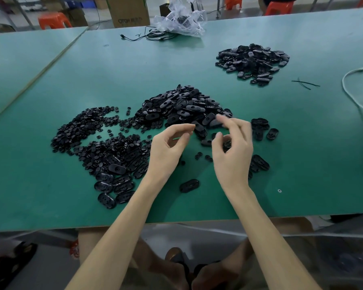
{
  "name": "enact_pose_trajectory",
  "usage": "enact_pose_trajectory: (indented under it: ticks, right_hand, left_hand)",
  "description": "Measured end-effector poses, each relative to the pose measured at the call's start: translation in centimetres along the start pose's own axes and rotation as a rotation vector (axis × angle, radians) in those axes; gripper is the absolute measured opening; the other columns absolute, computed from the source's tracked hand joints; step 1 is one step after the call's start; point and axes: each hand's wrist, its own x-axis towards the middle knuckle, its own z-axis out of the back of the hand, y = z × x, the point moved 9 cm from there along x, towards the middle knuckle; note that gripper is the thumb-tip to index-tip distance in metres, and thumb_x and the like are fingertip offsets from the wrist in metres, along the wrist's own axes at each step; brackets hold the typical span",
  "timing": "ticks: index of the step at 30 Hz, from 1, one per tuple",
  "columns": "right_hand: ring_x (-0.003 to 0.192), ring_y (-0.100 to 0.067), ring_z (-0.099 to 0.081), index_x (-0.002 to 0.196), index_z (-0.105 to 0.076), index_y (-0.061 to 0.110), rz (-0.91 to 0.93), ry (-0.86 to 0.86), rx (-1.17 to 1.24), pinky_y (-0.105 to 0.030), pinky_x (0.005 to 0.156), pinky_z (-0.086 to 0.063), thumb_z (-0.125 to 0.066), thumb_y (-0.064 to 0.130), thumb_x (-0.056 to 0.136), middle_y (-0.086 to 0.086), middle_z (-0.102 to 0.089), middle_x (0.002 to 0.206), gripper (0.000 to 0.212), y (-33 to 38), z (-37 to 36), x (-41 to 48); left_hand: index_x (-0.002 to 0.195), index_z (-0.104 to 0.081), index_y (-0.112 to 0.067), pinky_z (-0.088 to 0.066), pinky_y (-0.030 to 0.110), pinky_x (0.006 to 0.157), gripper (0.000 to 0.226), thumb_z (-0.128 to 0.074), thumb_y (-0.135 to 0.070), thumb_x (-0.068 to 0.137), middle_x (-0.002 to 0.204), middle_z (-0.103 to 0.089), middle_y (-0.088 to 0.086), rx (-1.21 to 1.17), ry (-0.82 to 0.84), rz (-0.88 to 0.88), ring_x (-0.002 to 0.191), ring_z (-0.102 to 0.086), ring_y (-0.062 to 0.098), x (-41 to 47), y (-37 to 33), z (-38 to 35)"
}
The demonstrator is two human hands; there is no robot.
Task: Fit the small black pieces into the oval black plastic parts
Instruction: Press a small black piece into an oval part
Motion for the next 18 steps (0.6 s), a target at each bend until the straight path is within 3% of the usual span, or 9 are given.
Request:
enact_pose_trajectory:
  ticks: [4, 8, 12, 16, 18]
  right_hand:
    - [0.094, -0.001, -0.058, 0.150, -0.050, 0.011, -0.249, -0.136, 0.055, -0.022, 0.086, -0.052, -0.055, 0.000, 0.100, -0.001, -0.038, 0.132, 0.052, -2.6, 1.5, 0.1]
    - [0.122, -0.023, -0.051, 0.161, -0.030, 0.010, -0.413, -0.101, 0.045, -0.045, 0.103, -0.051, -0.056, 0.002, 0.100, -0.005, -0.028, 0.147, 0.067, -4.5, 1.1, -0.1]
    - [0.149, -0.029, -0.034, 0.166, -0.013, 0.009, -0.449, -0.053, -0.006, -0.047, 0.115, -0.043, -0.053, 0.002, 0.101, -0.008, -0.016, 0.168, 0.077, -4.9, 0.7, -0.2]
    - [0.152, -0.026, -0.031, 0.164, -0.023, 0.010, -0.431, -0.022, -0.036, -0.043, 0.118, -0.039, -0.053, 0.003, 0.101, -0.006, -0.021, 0.169, 0.070, -4.8, 0.4, -0.2]
    - [0.144, -0.022, -0.035, 0.154, -0.043, 0.009, -0.335, -0.006, -0.100, -0.026, 0.117, -0.034, -0.057, 0.002, 0.100, -0.007, -0.039, 0.157, 0.057, -3.8, 0.3, 0.1]
  left_hand:
    - [0.115, -0.076, -0.014, -0.056, 0.032, 0.099, 0.025, -0.062, -0.001, 0.101, 0.111, -0.077, -0.006, 0.073, -0.021, 0.012, 0.108, -0.070, 0.008, -0.1, 0.1, 0.2]
    - [0.111, -0.078, -0.017, -0.054, 0.025, 0.092, 0.027, -0.063, 0.001, 0.099, 0.110, -0.076, -0.009, 0.198, -0.022, -0.039, 0.105, -0.069, 0.006, -0.3, -0.5, 0.1]
    - [0.110, -0.078, -0.019, -0.051, 0.024, 0.089, 0.031, -0.062, 0.004, 0.097, 0.109, -0.075, -0.010, 0.265, -0.017, -0.065, 0.105, -0.068, 0.010, -0.3, -0.6, -0.1]
    - [0.110, -0.077, -0.019, -0.045, 0.011, 0.084, 0.044, -0.053, 0.014, 0.094, 0.110, -0.073, -0.009, 0.295, -0.169, 0.009, 0.101, -0.065, 0.004, -0.3, 0.2, 1.7]
    - [0.110, -0.075, -0.020, -0.045, 0.008, 0.081, 0.048, -0.050, 0.017, 0.093, 0.111, -0.071, -0.007, 0.303, -0.227, 0.061, 0.101, -0.063, 0.001, -0.4, 0.6, 2.4]
